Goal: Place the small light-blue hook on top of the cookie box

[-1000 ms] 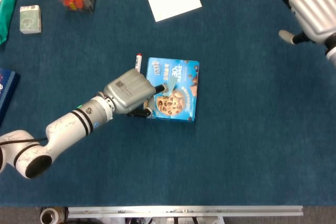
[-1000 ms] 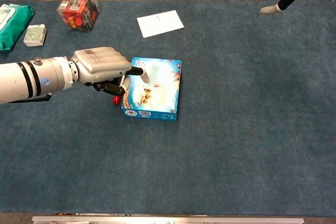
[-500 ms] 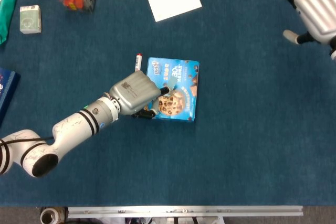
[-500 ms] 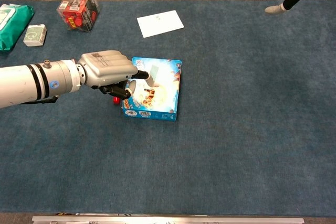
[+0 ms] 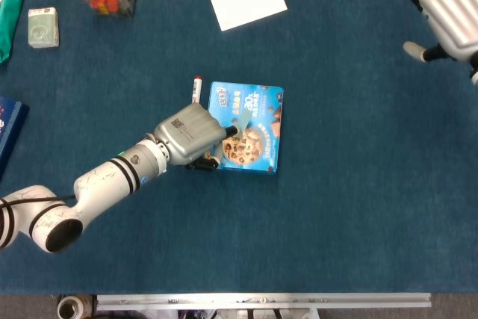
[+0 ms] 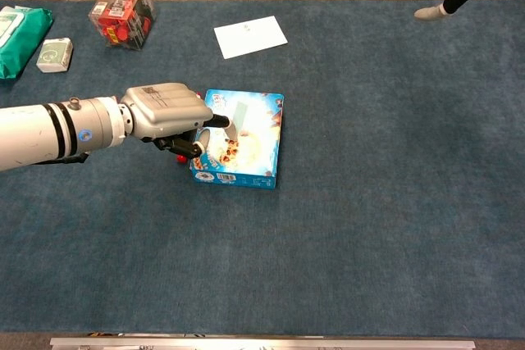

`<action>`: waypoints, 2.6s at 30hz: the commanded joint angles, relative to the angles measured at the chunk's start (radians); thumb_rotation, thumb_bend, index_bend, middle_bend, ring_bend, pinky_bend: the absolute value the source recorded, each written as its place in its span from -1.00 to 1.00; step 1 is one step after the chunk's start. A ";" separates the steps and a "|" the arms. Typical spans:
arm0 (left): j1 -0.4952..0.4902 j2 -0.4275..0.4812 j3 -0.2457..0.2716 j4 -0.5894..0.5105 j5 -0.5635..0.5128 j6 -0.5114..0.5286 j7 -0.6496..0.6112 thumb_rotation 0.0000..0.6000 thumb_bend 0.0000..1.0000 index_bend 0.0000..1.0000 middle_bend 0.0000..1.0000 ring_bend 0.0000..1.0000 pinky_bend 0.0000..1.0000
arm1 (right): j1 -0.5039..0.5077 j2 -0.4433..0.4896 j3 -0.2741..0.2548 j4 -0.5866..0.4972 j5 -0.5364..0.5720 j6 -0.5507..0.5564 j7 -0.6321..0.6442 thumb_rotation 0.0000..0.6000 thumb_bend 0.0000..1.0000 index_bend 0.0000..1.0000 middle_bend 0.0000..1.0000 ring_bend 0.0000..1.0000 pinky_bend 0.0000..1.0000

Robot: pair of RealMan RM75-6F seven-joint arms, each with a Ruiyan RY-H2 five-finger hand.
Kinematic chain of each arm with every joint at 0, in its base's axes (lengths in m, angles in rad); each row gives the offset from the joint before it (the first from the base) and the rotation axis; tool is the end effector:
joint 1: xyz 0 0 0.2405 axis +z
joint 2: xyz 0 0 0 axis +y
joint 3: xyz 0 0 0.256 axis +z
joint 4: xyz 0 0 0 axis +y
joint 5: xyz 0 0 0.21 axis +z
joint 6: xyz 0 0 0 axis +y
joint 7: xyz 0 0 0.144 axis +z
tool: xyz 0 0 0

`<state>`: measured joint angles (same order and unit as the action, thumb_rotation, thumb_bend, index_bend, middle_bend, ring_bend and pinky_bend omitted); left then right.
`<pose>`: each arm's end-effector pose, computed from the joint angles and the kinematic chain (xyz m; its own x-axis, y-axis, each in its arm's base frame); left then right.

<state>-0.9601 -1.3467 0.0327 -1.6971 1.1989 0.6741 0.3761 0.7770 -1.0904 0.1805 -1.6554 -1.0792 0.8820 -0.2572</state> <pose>-0.1203 0.2993 -0.0229 0.7530 0.3702 0.5440 0.5959 -0.7343 -0.3252 -0.1659 -0.3751 0.1208 0.5608 -0.1760 0.8091 -0.8076 -0.3315 0.4877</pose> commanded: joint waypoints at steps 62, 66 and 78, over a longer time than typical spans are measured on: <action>0.083 0.099 0.036 -0.075 0.060 0.098 -0.031 -0.74 0.61 -0.59 1.00 1.00 1.00 | -0.021 0.000 0.005 0.016 -0.005 0.010 0.026 1.00 -0.61 -0.76 -0.37 -0.74 -0.56; 0.133 0.131 0.031 -0.071 0.095 0.172 -0.092 -0.74 0.61 -0.60 1.00 1.00 1.00 | -0.039 0.021 0.001 0.010 -0.011 0.024 0.033 1.00 -0.61 -0.76 -0.37 -0.74 -0.56; 0.353 0.216 -0.006 0.028 0.110 0.467 -0.308 -0.77 0.30 -0.66 0.42 0.32 0.69 | -0.150 0.069 -0.045 0.009 -0.037 0.100 0.086 1.00 -0.61 -0.76 -0.37 -0.74 -0.56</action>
<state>-0.6477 -1.1462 0.0398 -1.6967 1.3190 1.0968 0.1025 0.6360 -1.0240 0.1425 -1.6482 -1.1116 0.9747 -0.1800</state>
